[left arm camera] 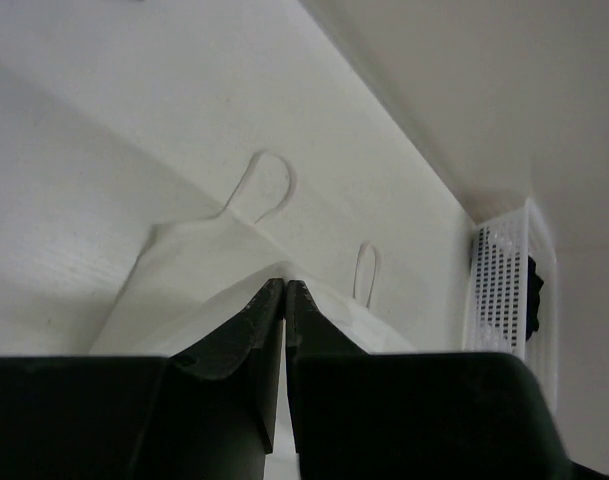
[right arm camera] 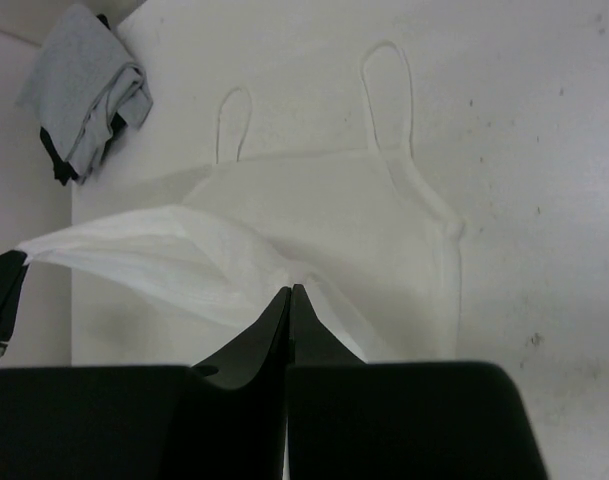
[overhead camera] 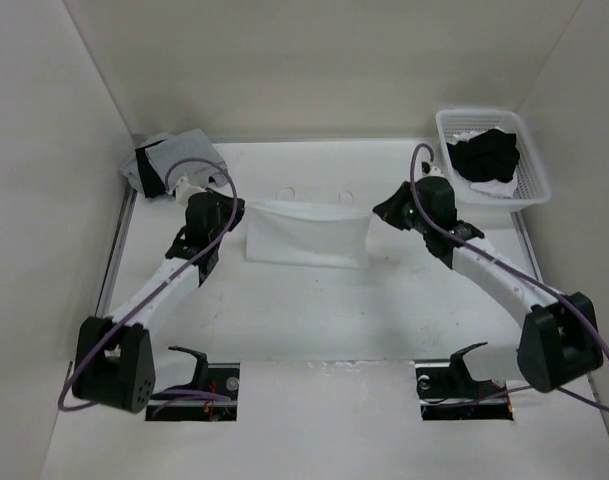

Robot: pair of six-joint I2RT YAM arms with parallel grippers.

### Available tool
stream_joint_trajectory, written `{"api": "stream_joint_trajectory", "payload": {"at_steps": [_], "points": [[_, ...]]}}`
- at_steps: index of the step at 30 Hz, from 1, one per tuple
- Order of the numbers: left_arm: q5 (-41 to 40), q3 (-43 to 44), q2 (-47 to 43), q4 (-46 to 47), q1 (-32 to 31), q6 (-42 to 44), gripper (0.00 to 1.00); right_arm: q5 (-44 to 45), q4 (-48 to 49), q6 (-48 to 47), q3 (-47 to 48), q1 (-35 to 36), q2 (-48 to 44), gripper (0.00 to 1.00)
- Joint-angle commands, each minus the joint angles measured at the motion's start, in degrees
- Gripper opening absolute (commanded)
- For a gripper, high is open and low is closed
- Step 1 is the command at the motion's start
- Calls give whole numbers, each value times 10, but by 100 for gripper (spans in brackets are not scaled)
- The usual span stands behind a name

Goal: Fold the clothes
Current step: Fold the tank top

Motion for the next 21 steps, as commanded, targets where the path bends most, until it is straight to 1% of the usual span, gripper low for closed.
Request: {"api": "stream_joint_trajectory", "payload": {"at_steps": [1, 6, 8, 10, 12, 13, 14, 16, 18, 20, 21], "points": [[-23, 74, 88, 94, 16, 1, 2, -53, 61, -29, 82, -38, 67, 0], [-19, 183, 236, 105, 40, 5, 3, -82, 65, -24, 190, -84, 207, 0], [-11, 228, 293, 106, 44, 8, 5, -87, 64, -22, 235, -92, 261, 0], [1, 266, 341, 114, 45, 14, 14, -87, 62, -15, 280, -95, 315, 4], [19, 284, 369, 121, 51, 18, 25, -78, 52, -10, 312, -94, 356, 15], [26, 281, 371, 123, 53, 17, 28, -74, 45, -8, 319, -93, 365, 20], [32, 268, 362, 125, 55, 16, 30, -69, 45, -8, 316, -93, 366, 24], [31, 216, 320, 135, 53, 22, 30, -49, 47, -15, 292, -91, 350, 30], [22, 146, 270, 147, 49, 22, 29, -25, 49, -22, 254, -81, 319, 32], [9, 59, 212, 164, 42, 16, 28, 5, 69, -29, 193, -66, 270, 32], [6, 23, 186, 166, 37, 15, 27, 23, 86, -29, 152, -56, 241, 28]]}}
